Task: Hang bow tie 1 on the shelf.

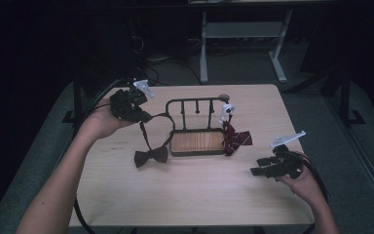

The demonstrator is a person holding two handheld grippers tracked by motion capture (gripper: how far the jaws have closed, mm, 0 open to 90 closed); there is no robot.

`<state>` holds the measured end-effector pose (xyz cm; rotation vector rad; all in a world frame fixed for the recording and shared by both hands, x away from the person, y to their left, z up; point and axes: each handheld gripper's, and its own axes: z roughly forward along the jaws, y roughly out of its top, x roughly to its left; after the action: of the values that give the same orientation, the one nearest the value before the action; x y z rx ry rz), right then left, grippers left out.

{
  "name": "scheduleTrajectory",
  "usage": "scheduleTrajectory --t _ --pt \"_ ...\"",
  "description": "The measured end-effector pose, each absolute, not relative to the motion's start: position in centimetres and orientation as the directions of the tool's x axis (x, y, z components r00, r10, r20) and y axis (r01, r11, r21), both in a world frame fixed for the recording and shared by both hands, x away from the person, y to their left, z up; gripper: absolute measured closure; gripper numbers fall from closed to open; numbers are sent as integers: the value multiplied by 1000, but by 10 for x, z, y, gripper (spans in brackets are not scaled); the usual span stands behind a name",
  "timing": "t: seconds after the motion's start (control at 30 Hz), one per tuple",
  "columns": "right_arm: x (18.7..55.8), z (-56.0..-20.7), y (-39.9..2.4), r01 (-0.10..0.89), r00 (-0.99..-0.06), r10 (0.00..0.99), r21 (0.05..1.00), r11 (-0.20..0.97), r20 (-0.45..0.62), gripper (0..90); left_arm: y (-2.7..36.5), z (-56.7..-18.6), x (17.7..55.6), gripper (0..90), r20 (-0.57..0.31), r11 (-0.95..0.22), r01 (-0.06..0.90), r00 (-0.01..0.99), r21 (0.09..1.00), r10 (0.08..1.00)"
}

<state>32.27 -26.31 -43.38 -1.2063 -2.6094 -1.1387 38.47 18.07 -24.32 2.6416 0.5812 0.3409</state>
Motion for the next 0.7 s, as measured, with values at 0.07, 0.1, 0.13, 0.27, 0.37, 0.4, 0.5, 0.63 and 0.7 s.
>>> scheduleTrajectory --t 0.07,0.1,0.13,0.27,0.37,0.4,0.5,0.63,0.7 --pt "323 -434 -263 676 -695 640 602 425 328 421 180 -242 387 900 147 -830 344 884 439 444" --pt "323 -434 -264 676 -695 640 602 425 328 421 180 -241 387 900 144 -825 351 881 442 451" --pt "323 -434 -264 676 -695 640 602 425 328 421 179 -241 388 900 145 -825 348 881 445 450" --pt "323 -434 -263 675 -696 639 602 427 328 421 177 -239 392 900 147 -828 349 881 439 449" --pt "322 -433 -264 676 -695 640 602 425 328 421 174 -238 395 900 147 -828 353 880 435 452" --pt "322 -433 -264 677 -694 641 602 424 329 421 174 -238 396 900 144 -827 359 878 432 457" --pt "322 -433 -265 676 -694 642 602 425 326 421 172 -237 399 900 148 -830 357 878 428 454" --pt "322 -433 -266 676 -693 642 605 421 328 421 171 -236 403 900 149 -828 366 874 425 462" --pt "322 -433 -266 676 -693 642 606 419 328 421 171 -236 406 900 144 -824 372 872 426 468"
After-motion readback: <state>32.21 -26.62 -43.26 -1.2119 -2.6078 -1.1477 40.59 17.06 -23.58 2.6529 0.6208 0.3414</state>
